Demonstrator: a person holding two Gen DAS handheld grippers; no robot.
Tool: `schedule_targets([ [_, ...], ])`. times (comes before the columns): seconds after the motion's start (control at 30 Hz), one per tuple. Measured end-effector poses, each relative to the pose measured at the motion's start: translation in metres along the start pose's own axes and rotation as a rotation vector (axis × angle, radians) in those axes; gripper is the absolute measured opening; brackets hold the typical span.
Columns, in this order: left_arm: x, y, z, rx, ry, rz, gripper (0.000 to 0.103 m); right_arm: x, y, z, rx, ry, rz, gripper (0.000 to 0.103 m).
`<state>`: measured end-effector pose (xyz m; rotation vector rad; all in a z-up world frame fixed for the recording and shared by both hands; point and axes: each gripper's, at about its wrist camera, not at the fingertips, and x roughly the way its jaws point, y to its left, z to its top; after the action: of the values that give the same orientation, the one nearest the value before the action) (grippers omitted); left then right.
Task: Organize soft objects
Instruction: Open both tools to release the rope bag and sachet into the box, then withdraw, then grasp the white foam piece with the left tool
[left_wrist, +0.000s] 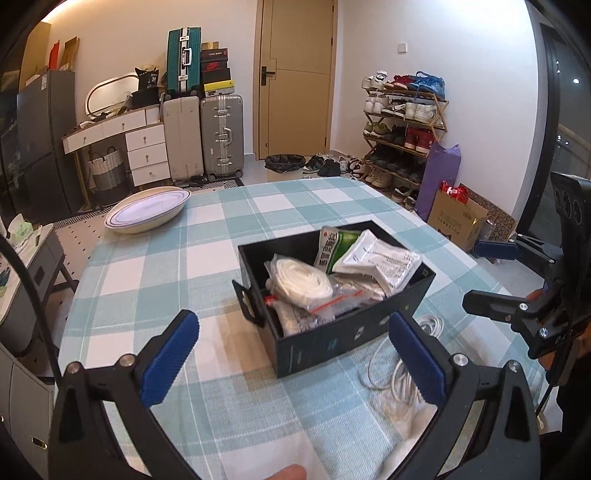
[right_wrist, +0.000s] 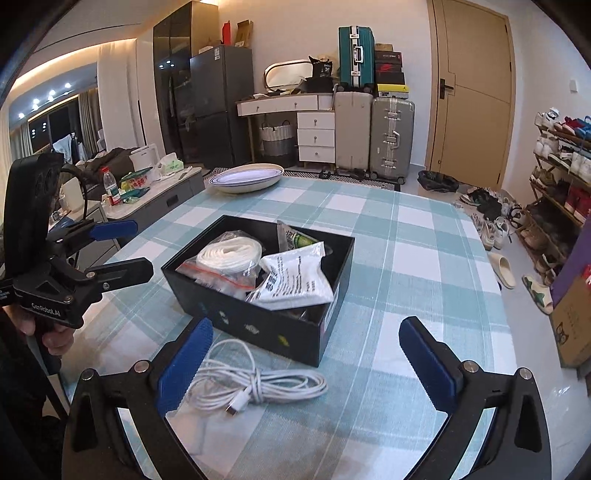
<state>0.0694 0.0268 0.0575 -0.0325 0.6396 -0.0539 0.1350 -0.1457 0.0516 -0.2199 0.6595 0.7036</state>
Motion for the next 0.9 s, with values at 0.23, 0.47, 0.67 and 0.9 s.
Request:
schedule_targets([
  [0.23, -0.012, -0.005, -0.016, 0.007, 0.002, 0.028, 0.103, -0.008, 0.006, -0.016, -0.002, 0.002, 0.022, 0.103],
  [0.47, -0.016, -0.002, -0.022, -0.005, -0.003, 0.037, 0.103, -0.006, 0.001, -0.023, 0.053, 0.034, 0.091, 0.103],
  [0.67, -0.016, -0.011, -0.031, 0.037, -0.017, 0.029, 0.103, 0.0, 0.004, -0.025, 0.036, 0.053, 0.139, 0.103],
  [0.9, -0.011, -0.032, -0.039, 0.123, 0.031, -0.024, 0.103, -0.001, 0.019, -0.027, -0.049, 0.039, 0.125, 0.103],
])
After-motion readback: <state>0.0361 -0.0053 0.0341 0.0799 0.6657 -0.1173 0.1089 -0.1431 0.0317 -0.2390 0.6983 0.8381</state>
